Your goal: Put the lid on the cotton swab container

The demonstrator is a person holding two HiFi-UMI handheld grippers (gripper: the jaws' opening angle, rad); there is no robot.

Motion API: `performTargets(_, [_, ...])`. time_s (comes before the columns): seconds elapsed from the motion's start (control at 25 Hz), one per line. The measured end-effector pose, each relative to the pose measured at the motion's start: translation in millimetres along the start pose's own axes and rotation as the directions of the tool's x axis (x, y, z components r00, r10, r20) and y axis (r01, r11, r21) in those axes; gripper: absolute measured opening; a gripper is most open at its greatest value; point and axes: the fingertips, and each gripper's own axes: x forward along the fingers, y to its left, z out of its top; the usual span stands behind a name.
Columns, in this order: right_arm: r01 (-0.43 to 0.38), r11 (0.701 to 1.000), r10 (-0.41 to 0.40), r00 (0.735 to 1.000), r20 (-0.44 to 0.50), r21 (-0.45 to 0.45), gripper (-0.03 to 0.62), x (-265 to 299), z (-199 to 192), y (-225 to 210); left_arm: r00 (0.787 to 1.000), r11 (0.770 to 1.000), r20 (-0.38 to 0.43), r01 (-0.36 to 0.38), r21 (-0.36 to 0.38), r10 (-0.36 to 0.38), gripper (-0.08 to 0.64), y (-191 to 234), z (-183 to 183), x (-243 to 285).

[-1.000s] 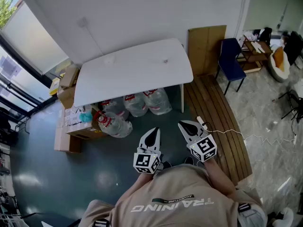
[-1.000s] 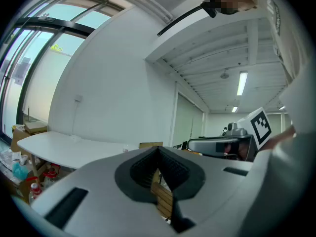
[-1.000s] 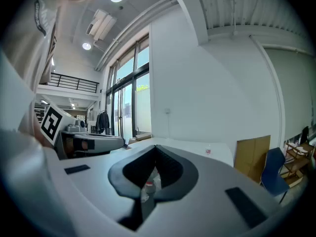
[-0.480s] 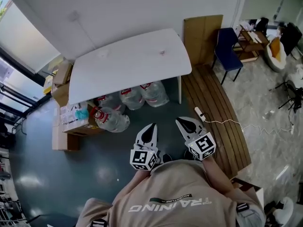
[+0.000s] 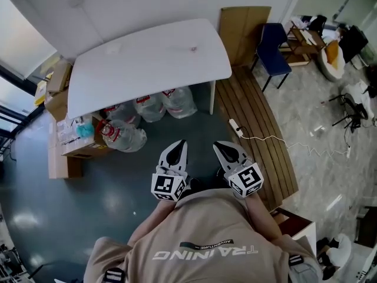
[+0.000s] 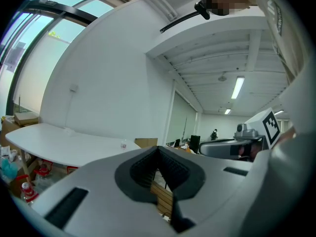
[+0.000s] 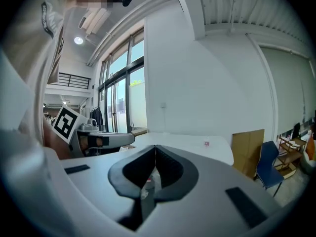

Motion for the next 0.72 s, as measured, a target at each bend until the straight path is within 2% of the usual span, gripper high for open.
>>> performTargets(0.36, [-0.086,0.996,0.086,0.996,0.008,-0.03,0.017,38,4,-19,0.999,0.999,-0.007,-0.039,0.004,0.039,0.012,22,1,32])
performTargets(0.72, [-0.191,0.981,0.192,0.981,0.028,-0.036,0.018,84,23,-84,0.995,0.996,-0.011,-0.094,0.005,0.094,0.012,34,15,101])
